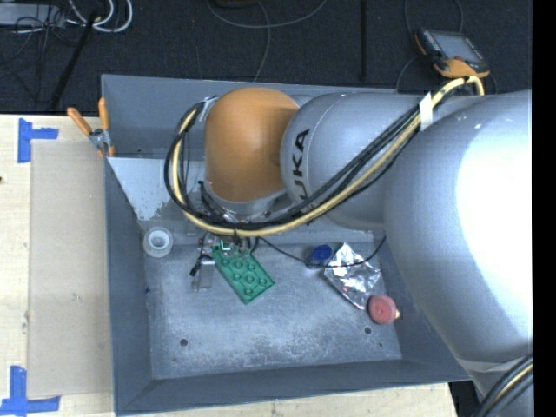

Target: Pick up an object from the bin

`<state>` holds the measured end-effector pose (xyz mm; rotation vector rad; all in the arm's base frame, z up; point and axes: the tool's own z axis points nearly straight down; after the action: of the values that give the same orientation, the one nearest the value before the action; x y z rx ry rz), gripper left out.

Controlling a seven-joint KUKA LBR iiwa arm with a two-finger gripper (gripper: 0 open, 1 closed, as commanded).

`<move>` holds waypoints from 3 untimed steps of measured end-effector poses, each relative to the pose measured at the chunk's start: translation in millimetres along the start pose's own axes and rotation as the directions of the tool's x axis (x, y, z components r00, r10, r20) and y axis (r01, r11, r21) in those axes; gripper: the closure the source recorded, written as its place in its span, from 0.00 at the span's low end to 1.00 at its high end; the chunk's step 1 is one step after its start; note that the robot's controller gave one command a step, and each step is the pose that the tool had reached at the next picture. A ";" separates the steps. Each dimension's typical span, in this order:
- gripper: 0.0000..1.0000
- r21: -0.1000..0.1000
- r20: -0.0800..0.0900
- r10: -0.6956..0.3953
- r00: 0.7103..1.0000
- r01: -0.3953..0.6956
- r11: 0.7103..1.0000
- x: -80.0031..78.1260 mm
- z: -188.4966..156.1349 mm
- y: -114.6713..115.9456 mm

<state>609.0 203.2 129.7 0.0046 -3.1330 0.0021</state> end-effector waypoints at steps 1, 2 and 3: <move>0.00 0.002 0.004 0.113 0.994 -0.113 0.994 -6.0 41.6 -71.2; 0.00 -0.001 0.007 0.108 0.994 -0.108 0.994 -7.5 60.7 -91.8; 1.00 -0.004 0.015 0.111 0.994 -0.111 0.994 -9.9 56.7 -91.6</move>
Offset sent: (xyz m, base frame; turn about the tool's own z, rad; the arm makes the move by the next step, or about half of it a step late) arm 0.0064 -0.0673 -0.0387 0.1070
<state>618.7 111.6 73.1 -0.1704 -3.1437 -0.0027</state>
